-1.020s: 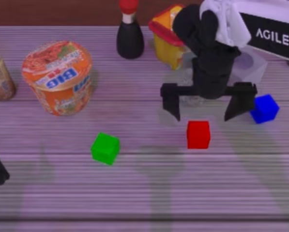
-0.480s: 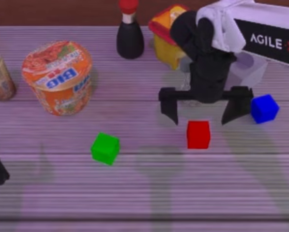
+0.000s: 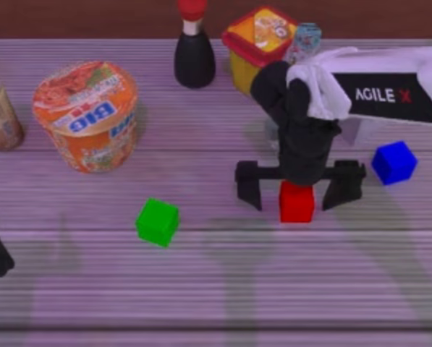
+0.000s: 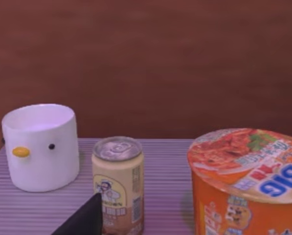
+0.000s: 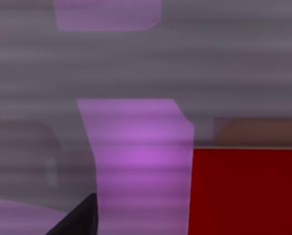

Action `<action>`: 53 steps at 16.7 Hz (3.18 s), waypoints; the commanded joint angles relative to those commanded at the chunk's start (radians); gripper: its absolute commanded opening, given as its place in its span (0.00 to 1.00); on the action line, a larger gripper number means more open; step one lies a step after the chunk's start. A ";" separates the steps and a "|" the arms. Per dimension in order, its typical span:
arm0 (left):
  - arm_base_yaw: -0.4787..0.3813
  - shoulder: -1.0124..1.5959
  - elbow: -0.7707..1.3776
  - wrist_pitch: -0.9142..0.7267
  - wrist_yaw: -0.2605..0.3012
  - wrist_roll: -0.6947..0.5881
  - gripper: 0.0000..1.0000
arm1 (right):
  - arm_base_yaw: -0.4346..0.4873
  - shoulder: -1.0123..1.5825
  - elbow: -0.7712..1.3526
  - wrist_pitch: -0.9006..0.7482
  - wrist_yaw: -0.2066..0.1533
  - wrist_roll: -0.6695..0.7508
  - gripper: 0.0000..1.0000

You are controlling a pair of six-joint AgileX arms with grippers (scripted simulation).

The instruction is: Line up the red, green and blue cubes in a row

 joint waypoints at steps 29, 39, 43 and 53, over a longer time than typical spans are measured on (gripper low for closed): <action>0.000 0.000 0.000 0.000 0.000 0.000 1.00 | 0.000 -0.057 0.056 -0.089 0.013 -0.007 0.00; 0.000 0.000 0.000 0.000 0.000 0.000 1.00 | 0.003 -0.115 0.143 -0.239 0.012 -0.005 0.00; 0.000 0.000 0.000 0.000 0.000 0.000 1.00 | 0.112 -0.085 0.208 -0.280 0.014 0.106 0.00; 0.000 0.000 0.000 0.000 0.000 0.000 1.00 | 0.446 -0.029 0.377 -0.389 0.019 0.449 0.00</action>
